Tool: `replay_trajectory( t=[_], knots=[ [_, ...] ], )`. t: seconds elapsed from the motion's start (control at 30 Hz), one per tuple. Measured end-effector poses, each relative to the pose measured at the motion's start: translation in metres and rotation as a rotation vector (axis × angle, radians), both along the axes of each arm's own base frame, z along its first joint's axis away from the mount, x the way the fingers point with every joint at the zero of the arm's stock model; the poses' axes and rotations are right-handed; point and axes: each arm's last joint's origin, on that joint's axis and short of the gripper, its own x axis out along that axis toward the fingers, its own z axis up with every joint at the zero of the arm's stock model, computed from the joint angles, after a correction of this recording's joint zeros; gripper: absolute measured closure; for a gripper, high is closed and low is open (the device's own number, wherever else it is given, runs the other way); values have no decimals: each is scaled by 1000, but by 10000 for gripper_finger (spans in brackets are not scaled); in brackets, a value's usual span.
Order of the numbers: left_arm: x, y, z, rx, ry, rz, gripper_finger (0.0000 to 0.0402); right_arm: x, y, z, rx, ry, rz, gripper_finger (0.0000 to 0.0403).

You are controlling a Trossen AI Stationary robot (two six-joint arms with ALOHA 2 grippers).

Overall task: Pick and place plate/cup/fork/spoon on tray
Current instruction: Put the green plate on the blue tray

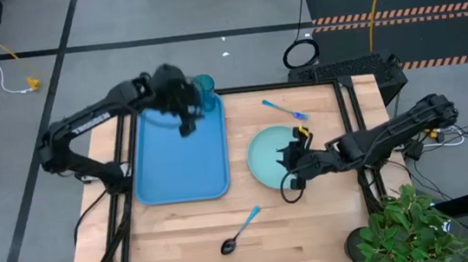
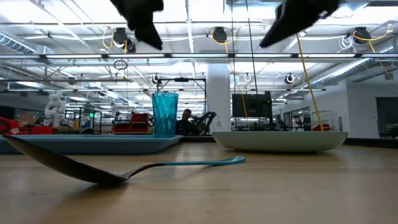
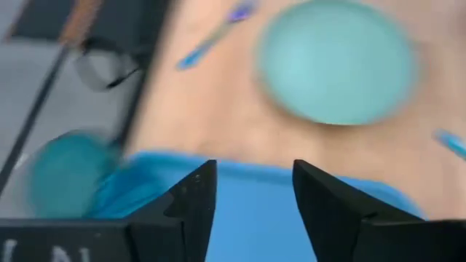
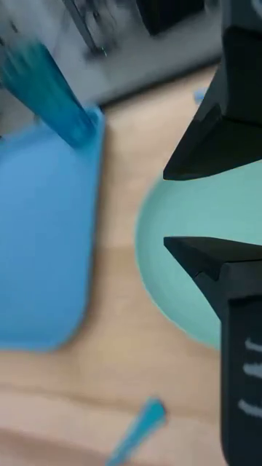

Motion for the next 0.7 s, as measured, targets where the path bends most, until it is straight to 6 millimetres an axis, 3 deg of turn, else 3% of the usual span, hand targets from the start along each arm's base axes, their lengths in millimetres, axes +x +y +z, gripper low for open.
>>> replay_trajectory(
  t=[0.17,0.4,0.53,0.7],
  knots=[
    [9,-57,-8,-17,-58,-267,269,-5,2,-19,150,48,5,273],
    [12,-118,-42,52,-170,-392,313,-8,6,-38,388,79,-9,273],
    [13,-137,-57,123,-195,-365,316,-4,11,-52,465,73,32,273],
    [15,-145,-67,145,-220,-324,314,3,15,-75,442,137,39,273]
  ],
)
